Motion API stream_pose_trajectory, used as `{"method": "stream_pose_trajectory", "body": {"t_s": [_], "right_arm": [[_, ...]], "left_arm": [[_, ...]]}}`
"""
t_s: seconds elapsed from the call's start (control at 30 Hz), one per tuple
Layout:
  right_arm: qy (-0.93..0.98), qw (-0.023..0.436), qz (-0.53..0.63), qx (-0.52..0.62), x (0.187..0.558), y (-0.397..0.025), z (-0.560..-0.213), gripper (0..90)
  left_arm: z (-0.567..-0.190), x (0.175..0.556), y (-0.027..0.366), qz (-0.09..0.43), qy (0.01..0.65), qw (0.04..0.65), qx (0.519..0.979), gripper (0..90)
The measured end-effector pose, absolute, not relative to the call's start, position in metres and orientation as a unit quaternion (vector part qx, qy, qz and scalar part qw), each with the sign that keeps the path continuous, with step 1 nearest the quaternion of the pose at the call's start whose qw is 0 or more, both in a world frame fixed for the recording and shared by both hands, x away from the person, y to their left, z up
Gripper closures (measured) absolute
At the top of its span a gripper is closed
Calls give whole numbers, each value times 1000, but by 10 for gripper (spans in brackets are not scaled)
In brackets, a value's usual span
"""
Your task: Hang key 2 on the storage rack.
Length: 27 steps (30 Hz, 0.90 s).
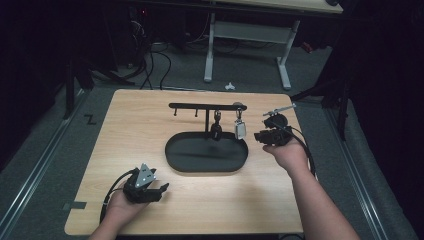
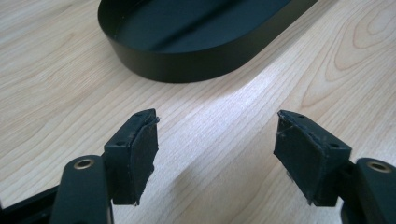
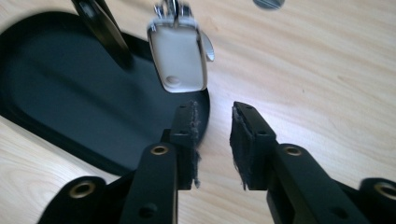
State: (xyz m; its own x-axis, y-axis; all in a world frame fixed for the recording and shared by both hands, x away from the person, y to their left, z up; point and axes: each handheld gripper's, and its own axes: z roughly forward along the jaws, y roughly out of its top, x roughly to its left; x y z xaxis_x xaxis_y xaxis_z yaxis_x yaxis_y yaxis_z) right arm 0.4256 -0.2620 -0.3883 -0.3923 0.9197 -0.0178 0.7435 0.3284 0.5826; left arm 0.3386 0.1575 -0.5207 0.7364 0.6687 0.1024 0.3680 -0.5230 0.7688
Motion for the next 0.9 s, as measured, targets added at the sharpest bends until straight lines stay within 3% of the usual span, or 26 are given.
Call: {"method": "stream_pose_trajectory", "body": {"t_s": [0.23, 0.73, 0.9], "right_arm": [[780, 174, 283, 531, 406, -270, -419, 623], [734, 231, 352, 532, 332, -285, -489, 437], [707, 265, 385, 531, 305, -285, -513, 443]], "left_arm": [[-521, 336, 160, 197, 310, 379, 849, 306], [-522, 336, 150, 195, 300, 377, 854, 304], [-520, 335, 148, 192, 300, 385, 851, 303]]}}
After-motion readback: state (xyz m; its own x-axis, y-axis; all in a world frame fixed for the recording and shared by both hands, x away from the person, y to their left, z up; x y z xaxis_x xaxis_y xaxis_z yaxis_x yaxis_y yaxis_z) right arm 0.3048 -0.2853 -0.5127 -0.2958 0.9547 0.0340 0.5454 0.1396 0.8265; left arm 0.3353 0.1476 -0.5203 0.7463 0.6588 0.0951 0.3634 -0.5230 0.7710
